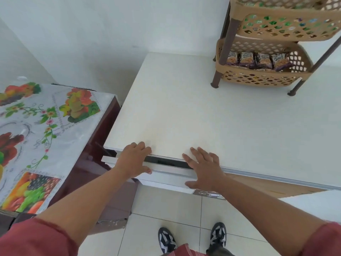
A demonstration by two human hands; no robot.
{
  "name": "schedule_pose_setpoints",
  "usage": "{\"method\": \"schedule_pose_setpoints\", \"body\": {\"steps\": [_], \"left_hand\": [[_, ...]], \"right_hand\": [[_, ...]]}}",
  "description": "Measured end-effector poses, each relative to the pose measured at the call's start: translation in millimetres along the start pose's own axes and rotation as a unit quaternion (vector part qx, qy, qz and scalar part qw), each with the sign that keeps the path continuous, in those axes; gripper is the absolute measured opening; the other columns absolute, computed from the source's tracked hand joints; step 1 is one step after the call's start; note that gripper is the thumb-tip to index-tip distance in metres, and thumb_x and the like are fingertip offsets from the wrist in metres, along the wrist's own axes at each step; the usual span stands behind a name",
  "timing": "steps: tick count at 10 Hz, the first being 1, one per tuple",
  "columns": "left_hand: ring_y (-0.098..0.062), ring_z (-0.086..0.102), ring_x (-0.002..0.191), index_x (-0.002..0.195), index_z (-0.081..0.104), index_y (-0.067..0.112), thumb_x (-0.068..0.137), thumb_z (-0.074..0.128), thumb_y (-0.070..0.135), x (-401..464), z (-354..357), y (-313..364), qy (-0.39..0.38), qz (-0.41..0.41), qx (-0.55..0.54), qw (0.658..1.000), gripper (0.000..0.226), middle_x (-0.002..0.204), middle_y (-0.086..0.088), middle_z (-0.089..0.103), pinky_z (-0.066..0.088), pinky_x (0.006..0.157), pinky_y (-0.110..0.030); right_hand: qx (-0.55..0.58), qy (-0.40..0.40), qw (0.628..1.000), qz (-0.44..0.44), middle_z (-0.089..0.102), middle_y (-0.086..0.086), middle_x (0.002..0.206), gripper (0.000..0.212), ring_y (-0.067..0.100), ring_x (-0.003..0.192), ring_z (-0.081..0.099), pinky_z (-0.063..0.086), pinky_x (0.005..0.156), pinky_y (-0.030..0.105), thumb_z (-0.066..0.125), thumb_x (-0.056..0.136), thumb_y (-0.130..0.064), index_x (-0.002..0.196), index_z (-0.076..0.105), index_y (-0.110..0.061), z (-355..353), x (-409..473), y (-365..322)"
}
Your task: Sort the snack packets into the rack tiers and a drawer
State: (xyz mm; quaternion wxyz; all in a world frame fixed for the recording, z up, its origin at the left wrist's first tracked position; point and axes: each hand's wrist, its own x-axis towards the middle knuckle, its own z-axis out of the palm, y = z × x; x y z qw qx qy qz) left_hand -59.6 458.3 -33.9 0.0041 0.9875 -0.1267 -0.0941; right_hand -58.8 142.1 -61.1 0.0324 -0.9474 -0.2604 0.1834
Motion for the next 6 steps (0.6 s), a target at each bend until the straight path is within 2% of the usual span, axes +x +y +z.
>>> {"method": "schedule_pose_setpoints", "body": {"steps": [1,3,4,6], "left_hand": [[-0.018,0.044,0.078,0.108,0.062,0.024,0.064,0.075,0.074,8,-4,2,0.018,0.005,-0.014,1.000,0.068,0.097,0.007,0.051,0.034,0.070,-0.030],[-0.019,0.049,0.080,0.110,0.065,0.023,0.070,0.071,0.074,14,-9,6,0.011,0.009,-0.016,1.000,0.065,0.106,0.005,0.057,0.042,0.072,-0.032],[-0.020,0.053,0.086,0.114,0.065,0.025,0.073,0.065,0.077,17,-11,12,-0.001,0.016,-0.029,0.999,0.067,0.113,0.007,0.058,0.046,0.078,-0.034],[-0.023,0.060,0.111,0.133,0.060,0.024,0.091,0.055,0.064,55,-42,58,0.009,0.059,-0.049,0.997,0.058,0.134,0.007,0.059,0.045,0.094,-0.037]], "right_hand": [[0.045,0.035,0.998,0.020,0.010,-0.008,0.170,0.086,0.016,0.155,0.004,0.007,0.117,0.048,0.050,0.081,-0.071,0.157,0.019,-0.044,-12,2,2],[0.092,0.059,0.994,0.023,0.028,-0.012,0.165,0.062,0.013,0.150,0.020,0.020,0.117,0.044,0.055,0.093,-0.050,0.151,0.042,-0.034,-24,-1,12],[0.124,0.065,0.989,0.047,0.035,-0.009,0.162,0.056,0.014,0.148,0.026,0.024,0.116,0.043,0.056,0.095,-0.046,0.148,0.048,-0.029,-29,-5,22],[0.129,0.120,0.977,0.118,0.045,-0.006,0.155,0.053,0.020,0.141,0.040,0.032,0.113,0.042,0.055,0.098,-0.043,0.147,0.050,-0.024,-58,-16,73]]}}
